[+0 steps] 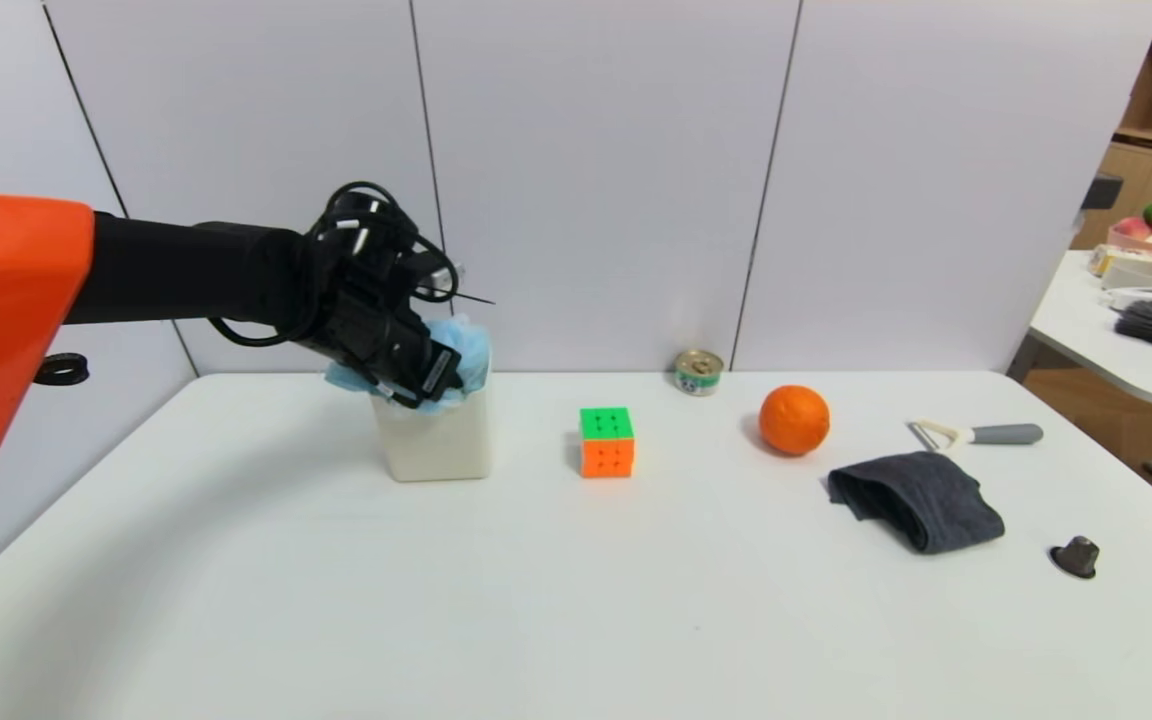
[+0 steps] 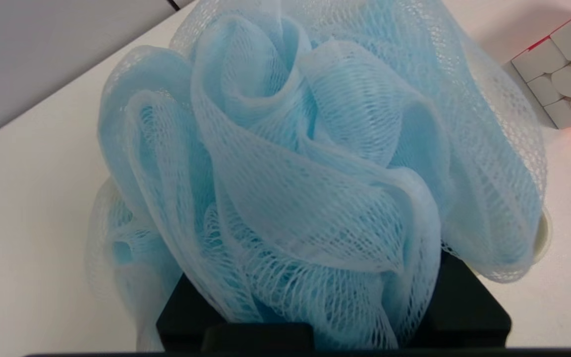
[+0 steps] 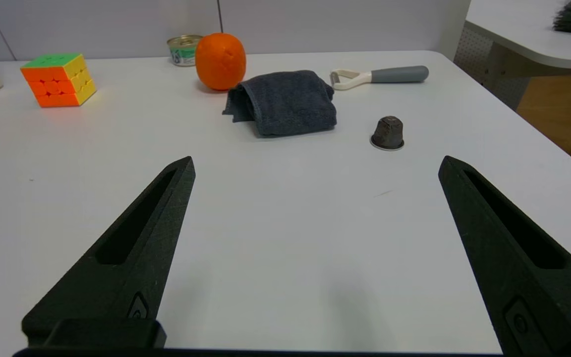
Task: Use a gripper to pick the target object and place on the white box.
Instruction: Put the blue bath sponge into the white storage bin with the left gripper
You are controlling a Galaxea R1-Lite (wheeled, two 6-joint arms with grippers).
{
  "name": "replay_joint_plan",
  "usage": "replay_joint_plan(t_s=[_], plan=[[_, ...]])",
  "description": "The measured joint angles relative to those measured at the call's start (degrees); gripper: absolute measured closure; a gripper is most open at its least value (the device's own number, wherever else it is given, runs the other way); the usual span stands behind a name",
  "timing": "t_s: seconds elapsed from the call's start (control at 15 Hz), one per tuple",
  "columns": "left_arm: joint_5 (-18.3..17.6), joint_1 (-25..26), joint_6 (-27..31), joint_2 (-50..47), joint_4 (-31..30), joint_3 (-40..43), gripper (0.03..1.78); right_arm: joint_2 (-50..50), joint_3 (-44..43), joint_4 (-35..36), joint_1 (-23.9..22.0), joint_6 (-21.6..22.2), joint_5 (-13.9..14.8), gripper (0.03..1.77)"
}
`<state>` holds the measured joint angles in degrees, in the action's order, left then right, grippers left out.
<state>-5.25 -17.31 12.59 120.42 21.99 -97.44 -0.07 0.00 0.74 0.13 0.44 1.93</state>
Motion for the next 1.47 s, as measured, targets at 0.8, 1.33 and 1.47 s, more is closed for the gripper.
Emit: replay_joint_plan(t_s=[0.8,1.33,1.47], plan=[[-1.44,0.06,-0.04,2.13,0.27,-1.40,0.98,0.00,0.00,0.00,0.00,-0.02,-0.02,0.10],[-1.41,0.09,-0.28,-0.60,3.34,-1.34,0.42,0.00,0.00,0.00,-0.04,0.00,-0.02,0.10],[-1.38,0.23,-0.44,-1.78,3.50,-1.34,0.35,0.00,0.00,0.02,-0.02,0.00,0.00,0.10]])
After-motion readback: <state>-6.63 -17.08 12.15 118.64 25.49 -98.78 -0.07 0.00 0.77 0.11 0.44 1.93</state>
